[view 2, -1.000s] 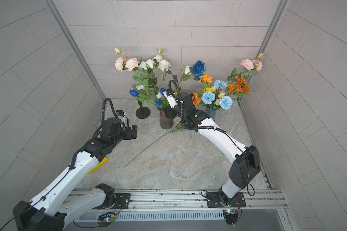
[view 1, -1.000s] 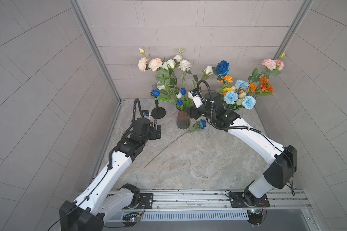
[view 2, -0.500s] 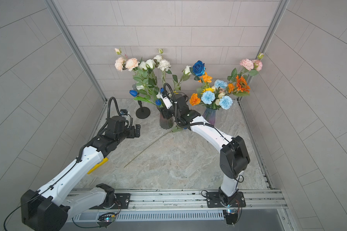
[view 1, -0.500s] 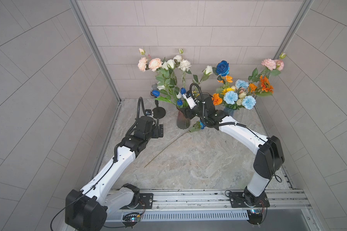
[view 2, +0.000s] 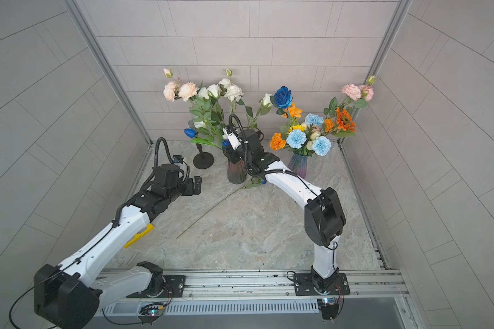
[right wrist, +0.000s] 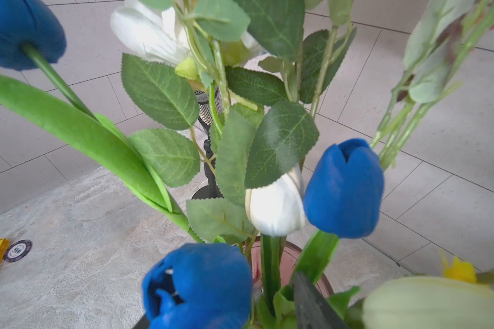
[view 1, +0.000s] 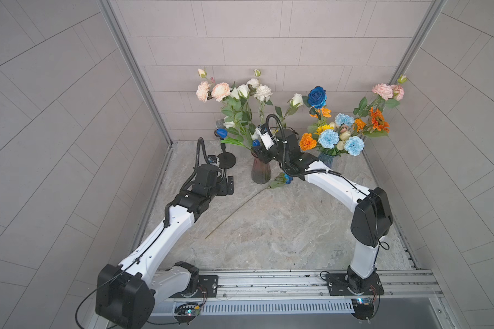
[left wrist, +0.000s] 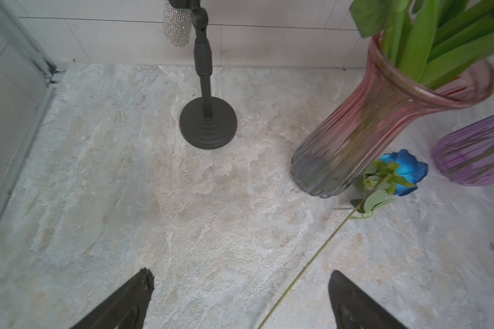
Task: Pick out blue flowers from the vase
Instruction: Pick up the flower from the vase.
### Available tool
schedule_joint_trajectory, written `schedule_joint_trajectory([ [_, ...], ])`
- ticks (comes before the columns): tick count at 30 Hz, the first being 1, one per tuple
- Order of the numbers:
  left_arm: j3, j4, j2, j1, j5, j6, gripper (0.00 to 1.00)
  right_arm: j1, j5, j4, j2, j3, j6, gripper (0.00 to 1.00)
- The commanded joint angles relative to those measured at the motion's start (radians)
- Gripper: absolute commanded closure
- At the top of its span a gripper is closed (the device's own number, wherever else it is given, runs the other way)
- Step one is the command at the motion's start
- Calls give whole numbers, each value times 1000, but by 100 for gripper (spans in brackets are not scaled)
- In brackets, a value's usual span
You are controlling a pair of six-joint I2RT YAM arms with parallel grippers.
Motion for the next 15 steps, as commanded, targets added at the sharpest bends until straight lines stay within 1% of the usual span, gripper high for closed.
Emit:
schedule_joint_trajectory([
  [1, 23, 98, 1, 16, 95, -50, 0, 2, 1, 32, 21, 14, -3, 46],
  [5, 40, 158, 19, 22, 147, -59, 0, -1, 11, 43, 29, 15, 4, 61],
  [8, 64, 179, 60, 32, 160, -69, 0, -1, 15, 60, 16, 8, 7, 66],
  [11, 62, 239, 99, 44, 181, -100, 0, -3, 18, 58, 1, 17, 8, 71],
  [15, 46, 341, 168, 49, 223, -115, 0, -3, 8, 41, -34, 31, 6, 72],
])
